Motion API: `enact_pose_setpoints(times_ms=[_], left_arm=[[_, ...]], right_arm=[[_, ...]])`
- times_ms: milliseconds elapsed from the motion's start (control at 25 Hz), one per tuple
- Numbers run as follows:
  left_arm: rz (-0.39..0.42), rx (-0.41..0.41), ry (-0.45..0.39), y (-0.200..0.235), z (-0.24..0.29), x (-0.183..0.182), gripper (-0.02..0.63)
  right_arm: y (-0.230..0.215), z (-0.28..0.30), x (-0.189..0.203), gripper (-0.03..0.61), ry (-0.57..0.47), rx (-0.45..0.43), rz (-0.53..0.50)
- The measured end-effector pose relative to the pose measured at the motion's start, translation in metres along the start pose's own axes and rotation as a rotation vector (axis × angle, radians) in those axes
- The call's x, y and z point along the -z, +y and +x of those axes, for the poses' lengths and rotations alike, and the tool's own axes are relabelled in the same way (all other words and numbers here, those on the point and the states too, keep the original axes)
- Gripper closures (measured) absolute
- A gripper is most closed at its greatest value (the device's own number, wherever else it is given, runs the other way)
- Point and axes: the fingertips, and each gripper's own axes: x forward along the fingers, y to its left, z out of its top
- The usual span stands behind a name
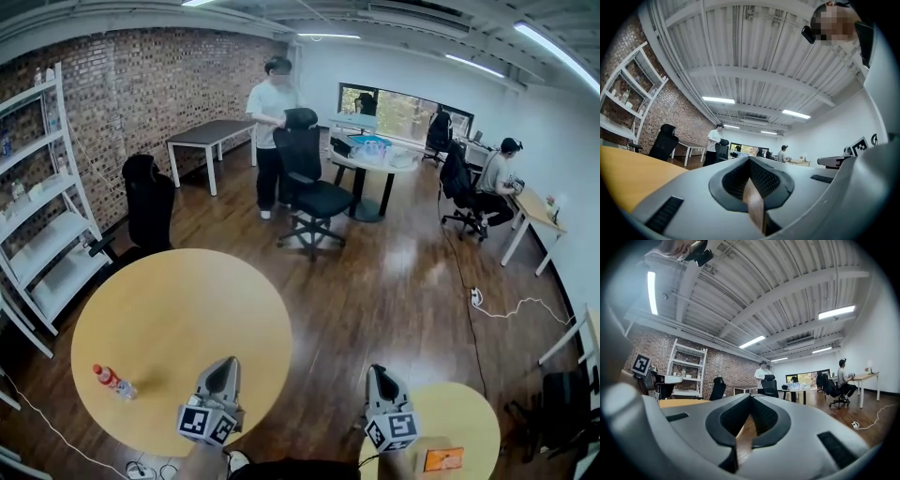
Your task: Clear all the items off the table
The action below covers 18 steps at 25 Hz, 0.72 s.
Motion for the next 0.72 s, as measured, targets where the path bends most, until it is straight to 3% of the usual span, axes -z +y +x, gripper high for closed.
enact_pose_setpoints(times_ms=[160, 320, 720], left_arm=[[-0.018, 0.014, 0.001, -0.003, 0.003, -0.002, 0.614], [-0.02, 0.057, 0.02, -0.033, 0.019, 0.008, 0.614], [-0.088, 0.451, 0.122, -0.157, 0.085, 0.057, 0.614]], right_arm=[[-0.01, -0.015, 0.006, 0.574, 0.008, 0.025, -0.039], [-0.033, -0.056, -0.005, 0.574, 0.003, 0.118, -0.027], [-0.117, -0.194, -0.011, 0.574, -0.015, 0.574, 0.005]])
